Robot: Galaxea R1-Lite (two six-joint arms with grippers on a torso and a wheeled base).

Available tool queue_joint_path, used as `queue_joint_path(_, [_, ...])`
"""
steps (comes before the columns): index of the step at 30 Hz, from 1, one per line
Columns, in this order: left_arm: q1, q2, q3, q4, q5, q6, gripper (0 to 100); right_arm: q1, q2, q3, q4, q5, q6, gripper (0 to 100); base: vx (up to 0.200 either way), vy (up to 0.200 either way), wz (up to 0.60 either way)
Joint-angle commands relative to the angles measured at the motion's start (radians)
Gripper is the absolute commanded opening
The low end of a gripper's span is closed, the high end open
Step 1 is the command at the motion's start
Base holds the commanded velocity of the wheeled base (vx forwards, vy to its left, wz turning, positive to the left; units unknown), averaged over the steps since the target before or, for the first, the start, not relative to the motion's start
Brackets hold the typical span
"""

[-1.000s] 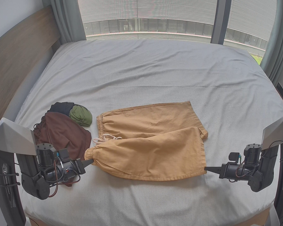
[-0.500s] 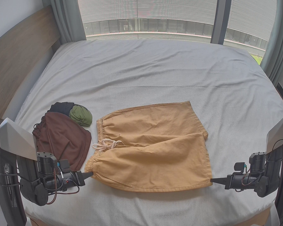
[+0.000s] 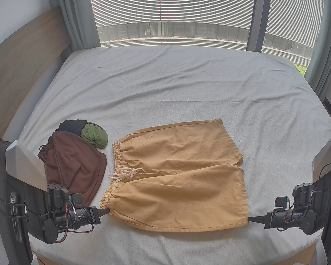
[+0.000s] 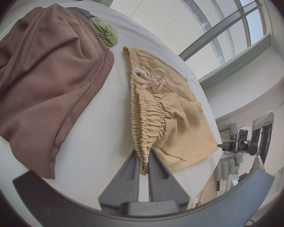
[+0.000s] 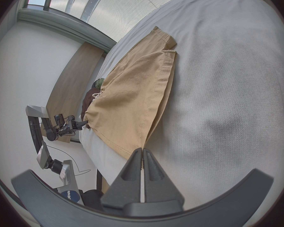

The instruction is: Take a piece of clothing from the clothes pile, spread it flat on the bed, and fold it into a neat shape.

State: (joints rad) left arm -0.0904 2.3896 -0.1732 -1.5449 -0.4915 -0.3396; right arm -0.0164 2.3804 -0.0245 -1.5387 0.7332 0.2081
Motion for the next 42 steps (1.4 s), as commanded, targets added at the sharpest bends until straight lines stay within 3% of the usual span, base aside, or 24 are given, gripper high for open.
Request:
queue_joint_path(1, [0.000, 0.017, 0.001, 0.000, 0.001, 0.001, 0, -0.004, 0.005, 0.015, -0.001, -0.003, -0.004, 0, 0.000, 0.000, 0.00])
queue_joint_path(13, [-0.008, 0.017, 0.024, -0.001, -0.002, 0.002, 0, 0.000, 0.023, 0.009, -0.003, -0.023, -0.021, 0, 0.000, 0.000, 0.00])
queue_joint_path(14, [-0.008, 0.016, 0.032, -0.001, -0.002, 0.002, 100, 0.000, 0.023, 0.008, -0.004, -0.023, -0.021, 0, 0.000, 0.000, 0.00])
queue_joint_path(18, [-0.011, 0.010, 0.049, -0.003, -0.002, -0.001, 100, -0.002, 0.014, 0.001, -0.006, -0.024, -0.015, 0, 0.000, 0.000, 0.00])
queue_joint_path(19, [-0.011, 0.010, 0.050, -0.003, -0.002, -0.001, 100, -0.002, 0.011, 0.000, -0.006, -0.024, -0.015, 100, 0.000, 0.000, 0.00])
queue_joint_path(31, [0.060, -0.038, -0.054, -0.004, 0.008, -0.016, 100, -0.030, -0.043, -0.109, -0.006, -0.023, 0.005, 100, 0.000, 0.000, 0.00])
queue_joint_path(37, [0.055, -0.076, -0.075, -0.003, 0.007, -0.065, 100, -0.031, -0.070, -0.201, -0.004, -0.029, 0.070, 100, 0.000, 0.000, 0.00])
queue_joint_path(42, [0.054, -0.076, -0.088, -0.004, 0.008, -0.081, 100, -0.020, -0.058, -0.252, -0.004, -0.083, 0.114, 100, 0.000, 0.000, 0.00])
